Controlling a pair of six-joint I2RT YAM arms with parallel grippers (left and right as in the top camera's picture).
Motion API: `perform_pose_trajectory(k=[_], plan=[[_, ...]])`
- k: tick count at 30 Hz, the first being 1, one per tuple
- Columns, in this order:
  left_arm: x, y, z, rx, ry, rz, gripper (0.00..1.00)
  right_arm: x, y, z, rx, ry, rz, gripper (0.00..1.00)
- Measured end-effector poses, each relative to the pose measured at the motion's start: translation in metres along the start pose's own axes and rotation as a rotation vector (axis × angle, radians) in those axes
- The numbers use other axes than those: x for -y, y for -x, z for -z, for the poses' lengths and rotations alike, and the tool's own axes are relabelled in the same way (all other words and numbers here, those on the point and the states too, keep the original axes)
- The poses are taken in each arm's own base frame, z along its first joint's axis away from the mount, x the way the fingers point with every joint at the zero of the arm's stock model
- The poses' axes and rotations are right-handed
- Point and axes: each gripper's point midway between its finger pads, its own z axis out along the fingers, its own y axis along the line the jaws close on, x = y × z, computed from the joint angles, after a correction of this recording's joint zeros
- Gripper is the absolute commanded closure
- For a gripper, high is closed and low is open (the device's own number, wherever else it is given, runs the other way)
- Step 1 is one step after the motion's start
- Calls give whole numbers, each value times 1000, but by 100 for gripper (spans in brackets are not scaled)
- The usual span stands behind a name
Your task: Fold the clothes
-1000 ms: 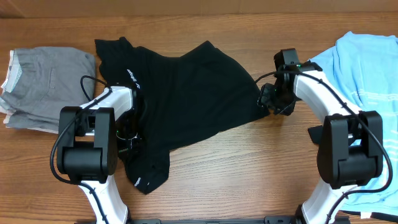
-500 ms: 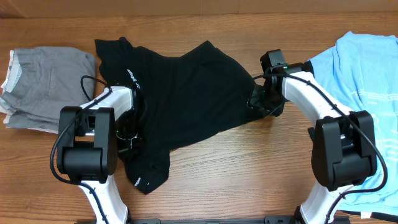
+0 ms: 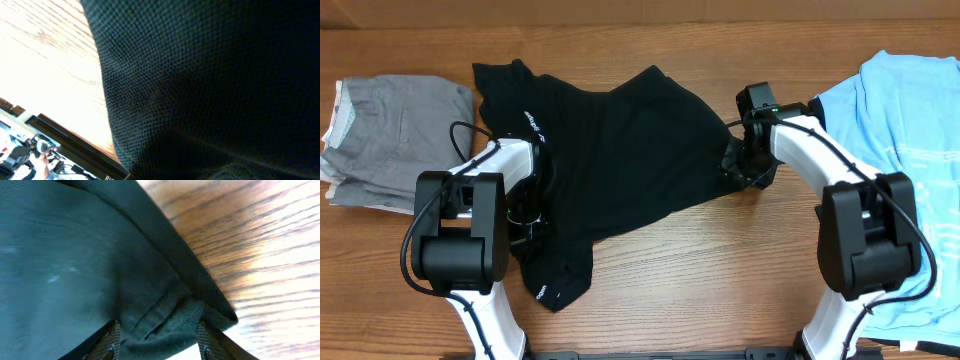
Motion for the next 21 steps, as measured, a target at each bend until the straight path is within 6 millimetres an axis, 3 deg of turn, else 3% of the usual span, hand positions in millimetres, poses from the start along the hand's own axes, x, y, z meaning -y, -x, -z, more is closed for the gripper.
perform_pose_trajectory(k=[10,13,21], plan=[[0,0,0,0,-1,-1,96,4,-4,-6,-25,-17,-17,50],[0,0,0,0,-1,-1,96,4,-5,-6,-28,-21,-21,58],[0,0,0,1,-2,-1,96,5,-7,-6,-39,-23,-21,63]])
